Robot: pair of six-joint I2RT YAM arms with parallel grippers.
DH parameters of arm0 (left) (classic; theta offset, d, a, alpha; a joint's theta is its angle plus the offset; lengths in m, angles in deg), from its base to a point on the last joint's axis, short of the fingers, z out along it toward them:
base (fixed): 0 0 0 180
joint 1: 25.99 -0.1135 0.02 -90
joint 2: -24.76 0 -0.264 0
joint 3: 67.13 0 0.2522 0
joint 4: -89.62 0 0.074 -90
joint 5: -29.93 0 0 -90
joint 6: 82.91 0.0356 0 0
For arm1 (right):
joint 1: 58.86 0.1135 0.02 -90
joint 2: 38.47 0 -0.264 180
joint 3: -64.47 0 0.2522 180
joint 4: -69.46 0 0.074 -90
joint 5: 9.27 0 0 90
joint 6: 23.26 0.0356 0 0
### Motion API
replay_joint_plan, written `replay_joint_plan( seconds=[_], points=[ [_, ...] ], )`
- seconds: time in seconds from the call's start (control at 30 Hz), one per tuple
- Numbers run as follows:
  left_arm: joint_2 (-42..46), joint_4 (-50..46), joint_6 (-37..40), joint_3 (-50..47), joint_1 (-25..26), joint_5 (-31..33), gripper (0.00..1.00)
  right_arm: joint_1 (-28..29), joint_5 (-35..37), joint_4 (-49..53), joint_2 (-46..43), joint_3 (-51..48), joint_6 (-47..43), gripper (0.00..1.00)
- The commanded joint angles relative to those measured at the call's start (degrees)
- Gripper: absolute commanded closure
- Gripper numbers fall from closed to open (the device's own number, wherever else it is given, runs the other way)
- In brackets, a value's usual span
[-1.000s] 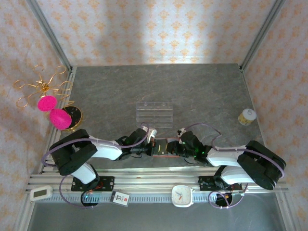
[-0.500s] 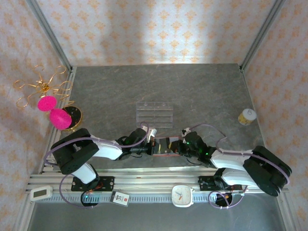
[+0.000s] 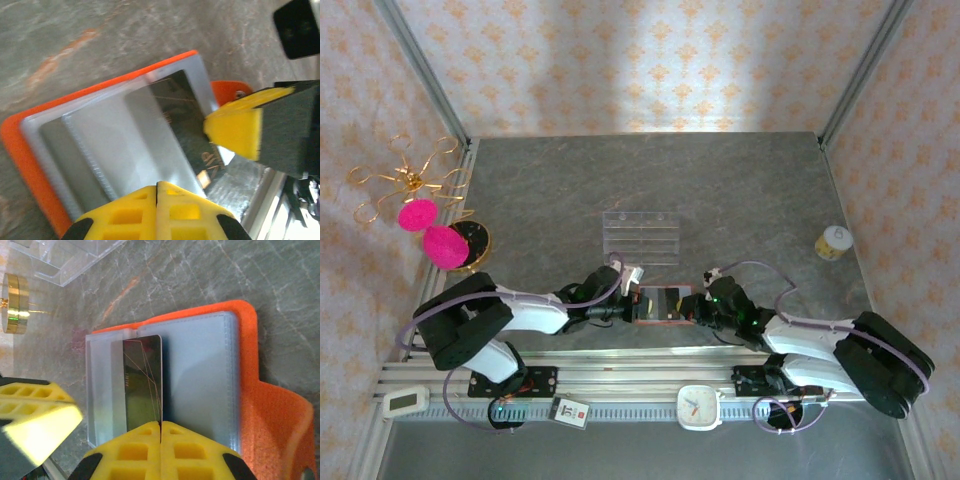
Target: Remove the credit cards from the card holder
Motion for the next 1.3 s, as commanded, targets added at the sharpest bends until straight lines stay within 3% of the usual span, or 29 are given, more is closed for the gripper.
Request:
replay_joint_plan(
  seconds=[0.0, 0.3, 0.43, 0.57, 0.6, 0.67, 0.73, 1.0, 1.17, 1.27],
  points=[
    [-2.8, -0.8, 1.4, 4.3, 1.5, -0.2, 1.00, -0.3, -0.5, -0.3, 1.4, 0.7, -1.7, 1.00],
    [-10.1, -4.5, 2.4, 6.9, 1.5, 0.9, 1.00, -0.3, -1.7, -1.3, 2.3, 1.1, -2.0, 1.00],
    [-11.2, -5.5, 2.6, 6.7, 1.5, 0.3, 1.00, -0.3, -4.0, -3.3, 4.6, 1.5, -2.1, 0.81],
    [-11.6, -5.3, 2.4, 5.5, 1.5, -0.7, 1.00, -0.3, -5.8, -6.6, 7.3, 2.1, -2.0, 0.76],
    [-11.7, -5.2, 2.3, 5.2, 1.5, -0.6, 1.00, -0.3, -6.0, -7.0, 7.9, 2.3, -1.9, 0.78],
    [-11.4, -5.3, 2.1, 4.9, 1.5, -0.2, 1.00, -0.3, -4.3, -5.2, 8.6, 3.1, -1.7, 0.94],
    [-10.5, -5.3, 1.8, 4.4, 1.5, 0.2, 1.00, -0.5, -1.5, -2.5, 7.4, 3.1, -1.9, 1.00],
    [-6.7, -5.2, 1.4, 3.9, 0.8, 1.0, 0.97, -3.2, 9.9, 12.4, -5.8, 0.8, -1.4, 1.00],
    [-4.2, -4.5, 1.0, 4.5, 0.4, 1.1, 0.94, -3.2, 10.4, 14.6, -7.1, 2.1, -2.3, 1.00],
    [-0.9, -2.8, 0.2, 4.5, 0.1, 0.9, 0.84, -3.2, 8.7, 12.8, -8.0, 2.6, -3.9, 1.00]
  ],
)
